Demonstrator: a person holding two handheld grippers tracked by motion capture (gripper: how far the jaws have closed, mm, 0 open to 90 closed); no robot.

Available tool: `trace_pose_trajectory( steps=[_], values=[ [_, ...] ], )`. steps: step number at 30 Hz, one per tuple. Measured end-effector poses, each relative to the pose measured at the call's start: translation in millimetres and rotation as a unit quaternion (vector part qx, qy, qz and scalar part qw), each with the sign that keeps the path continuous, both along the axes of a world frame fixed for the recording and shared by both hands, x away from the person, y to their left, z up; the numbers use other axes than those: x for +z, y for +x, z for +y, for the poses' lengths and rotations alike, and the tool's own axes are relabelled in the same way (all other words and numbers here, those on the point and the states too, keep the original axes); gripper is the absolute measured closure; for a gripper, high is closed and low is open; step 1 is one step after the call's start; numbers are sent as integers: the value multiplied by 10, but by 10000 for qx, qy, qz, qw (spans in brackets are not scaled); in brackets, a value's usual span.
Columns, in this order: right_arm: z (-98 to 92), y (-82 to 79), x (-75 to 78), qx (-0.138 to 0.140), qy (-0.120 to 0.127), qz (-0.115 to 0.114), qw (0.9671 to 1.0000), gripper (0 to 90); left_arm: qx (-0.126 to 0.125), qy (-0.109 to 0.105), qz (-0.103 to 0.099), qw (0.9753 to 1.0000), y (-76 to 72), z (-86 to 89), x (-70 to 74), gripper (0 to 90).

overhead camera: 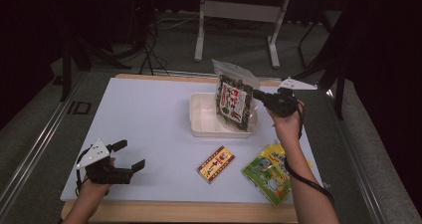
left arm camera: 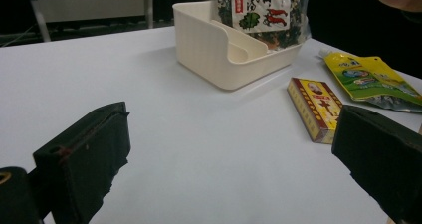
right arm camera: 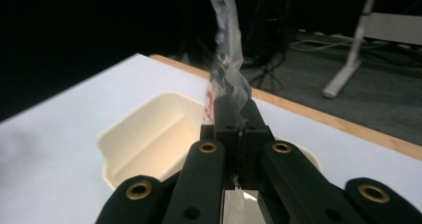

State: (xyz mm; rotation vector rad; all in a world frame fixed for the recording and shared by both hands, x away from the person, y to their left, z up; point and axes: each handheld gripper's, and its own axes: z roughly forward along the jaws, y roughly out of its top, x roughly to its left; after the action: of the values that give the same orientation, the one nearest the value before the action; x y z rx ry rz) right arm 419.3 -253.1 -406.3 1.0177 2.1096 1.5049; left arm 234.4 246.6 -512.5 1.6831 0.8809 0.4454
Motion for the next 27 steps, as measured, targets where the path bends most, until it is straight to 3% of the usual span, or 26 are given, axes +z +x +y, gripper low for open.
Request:
trace_pose_trajectory(
  steps=[2, 6, 11, 15, 19, 23, 27],
  values=[
    [-47, -8, -55, -108, -50, 41, 9999, 900, 3, -13, 2, 10000, 4, 5, -1, 20],
    [-211, -20, -124, -140, 164, 147, 9997, 900, -2, -16, 30, 10000, 30, 5, -12, 21],
    [-109, -24, -76, -138, -24, 84, 9999, 900, -69, 12, 37, 10000, 48, -39, -10, 20],
    [-171, -5, -98, -187, 110, 154, 9996, 891, -94, 23, 45, 9999, 46, -52, -17, 20],
    [-166, 0, -86, -218, 31, 123, 9997, 863, -106, 2, 34, 9999, 39, -52, -12, 20],
    [-182, 4, -70, -247, -33, 154, 9996, 789, -112, -15, 43, 9999, 37, -57, -16, 21],
    [-198, -27, -43, -218, 30, 128, 9997, 633, -131, 9, 57, 9999, 43, -71, -22, 20]
  ],
)
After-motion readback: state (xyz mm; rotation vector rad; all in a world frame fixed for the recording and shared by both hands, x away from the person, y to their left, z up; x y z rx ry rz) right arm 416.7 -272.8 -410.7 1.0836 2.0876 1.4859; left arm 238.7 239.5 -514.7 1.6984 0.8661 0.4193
